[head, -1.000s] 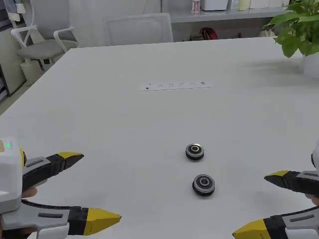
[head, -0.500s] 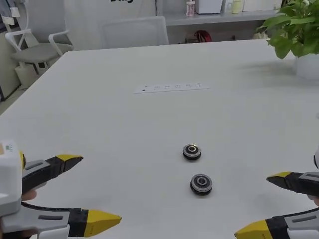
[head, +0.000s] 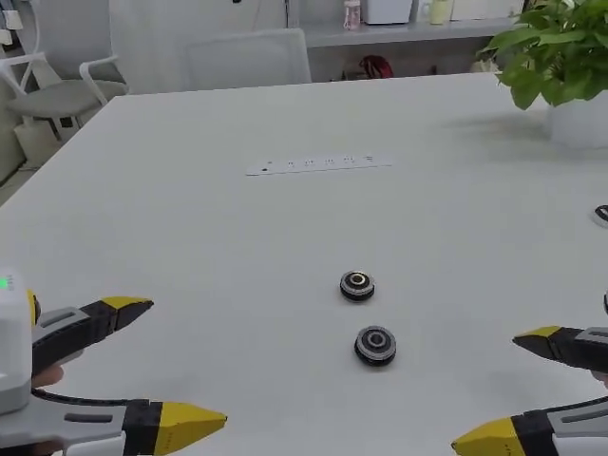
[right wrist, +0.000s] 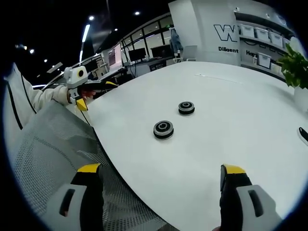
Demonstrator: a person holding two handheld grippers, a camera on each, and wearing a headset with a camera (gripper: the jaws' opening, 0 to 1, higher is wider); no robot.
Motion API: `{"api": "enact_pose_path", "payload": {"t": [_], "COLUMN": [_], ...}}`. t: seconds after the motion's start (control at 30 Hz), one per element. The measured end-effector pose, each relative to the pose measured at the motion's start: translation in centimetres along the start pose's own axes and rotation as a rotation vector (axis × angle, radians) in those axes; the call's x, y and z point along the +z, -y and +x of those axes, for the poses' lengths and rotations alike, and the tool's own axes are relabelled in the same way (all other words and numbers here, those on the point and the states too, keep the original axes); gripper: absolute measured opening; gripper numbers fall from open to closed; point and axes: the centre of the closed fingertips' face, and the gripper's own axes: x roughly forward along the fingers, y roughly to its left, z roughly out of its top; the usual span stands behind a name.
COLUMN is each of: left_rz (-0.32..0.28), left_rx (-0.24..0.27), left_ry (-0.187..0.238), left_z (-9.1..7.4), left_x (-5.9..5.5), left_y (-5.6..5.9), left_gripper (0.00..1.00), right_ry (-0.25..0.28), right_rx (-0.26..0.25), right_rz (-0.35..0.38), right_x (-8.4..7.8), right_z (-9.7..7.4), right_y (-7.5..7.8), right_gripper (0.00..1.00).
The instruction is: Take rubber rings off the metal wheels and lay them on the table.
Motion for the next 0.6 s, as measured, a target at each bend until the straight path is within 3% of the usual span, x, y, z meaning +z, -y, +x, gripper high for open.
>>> {"api": "enact_pose_path", "payload": {"t": [0.6], "left_rz": [-0.026], "left_rx": [0.011], "left_ry": [0.008], "left_z": [-0.27], "left_x": [0.25], "left_y": [-0.6], "left_gripper": [1.0], "right_ry": [0.0], "right_rx": [-0.007], "right_rz": [0.011], "right_x": [0.24], "right_z": [-0.39], "right_y": [0.2], "right_gripper": [0.98]}}
